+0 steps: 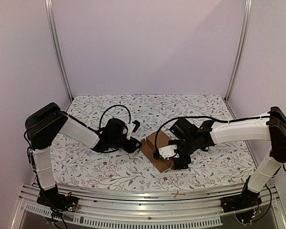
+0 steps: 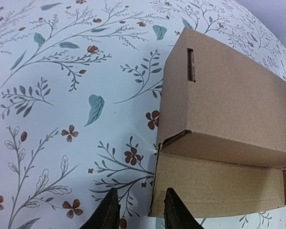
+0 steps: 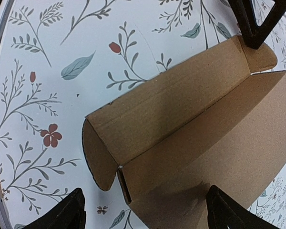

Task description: Fold the paper box

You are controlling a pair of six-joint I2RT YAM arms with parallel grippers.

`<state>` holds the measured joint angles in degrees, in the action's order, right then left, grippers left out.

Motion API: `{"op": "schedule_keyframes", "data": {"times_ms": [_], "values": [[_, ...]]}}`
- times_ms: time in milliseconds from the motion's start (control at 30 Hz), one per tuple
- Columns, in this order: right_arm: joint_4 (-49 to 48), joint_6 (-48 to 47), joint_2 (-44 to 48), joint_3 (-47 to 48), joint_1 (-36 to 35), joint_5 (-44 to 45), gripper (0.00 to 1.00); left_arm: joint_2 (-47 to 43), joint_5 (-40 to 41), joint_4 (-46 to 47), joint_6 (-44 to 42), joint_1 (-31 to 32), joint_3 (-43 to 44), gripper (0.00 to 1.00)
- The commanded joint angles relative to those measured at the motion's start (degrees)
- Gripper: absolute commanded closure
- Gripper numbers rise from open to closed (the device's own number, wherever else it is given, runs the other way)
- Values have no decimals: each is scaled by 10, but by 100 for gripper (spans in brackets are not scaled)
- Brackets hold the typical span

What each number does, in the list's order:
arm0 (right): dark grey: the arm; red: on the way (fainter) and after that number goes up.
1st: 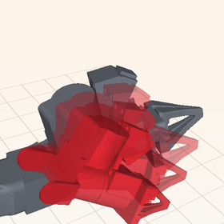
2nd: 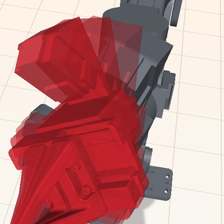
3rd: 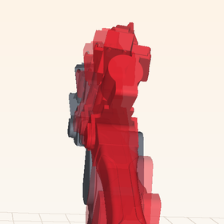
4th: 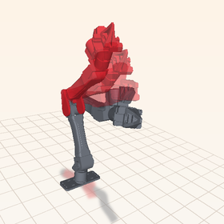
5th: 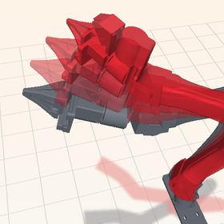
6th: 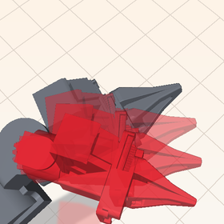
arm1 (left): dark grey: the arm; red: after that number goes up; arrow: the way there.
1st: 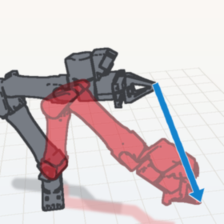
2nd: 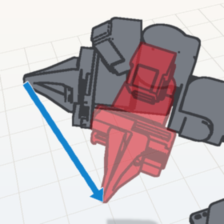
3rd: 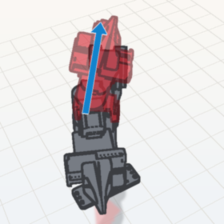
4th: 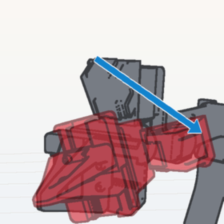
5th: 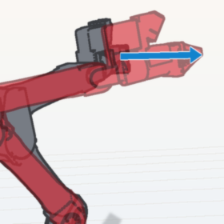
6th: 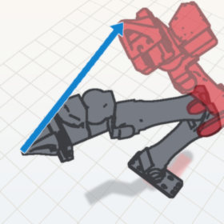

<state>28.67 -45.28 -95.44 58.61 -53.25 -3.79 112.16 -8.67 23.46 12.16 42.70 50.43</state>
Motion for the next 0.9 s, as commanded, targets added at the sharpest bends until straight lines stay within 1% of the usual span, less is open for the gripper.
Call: {"op": "schedule_keyframes", "data": {"times_ms": [0, 133, 300, 400, 533, 667, 867], "values": [[10, 14, 5, -2, -3, 0, 14, 20, -52, 14, -6, -13, 19, 69], [-1, 15, 3, -8, -3, 6, 14, 31, -58, 5, -8, -16, 34, 76], [-8, 17, 0, -10, -3, 12, 15, 34, -57, 3, -9, -15, 40, 93], [-8, 14, -7, -11, -4, 10, 15, 27, -52, 8, -9, -14, 32, 98], [-17, 18, -16, -7, -4, 16, 19, 16, -47, 21, -9, -12, 17, 100], [-29, 41, -23, 2, -4, 34, 24, 12, -44, 25, -12, -8, 13, 100], [-28, 47, -36, 7, -4, 35, 32, 8, -35, 19, -18, -2, 15, 100]]}}
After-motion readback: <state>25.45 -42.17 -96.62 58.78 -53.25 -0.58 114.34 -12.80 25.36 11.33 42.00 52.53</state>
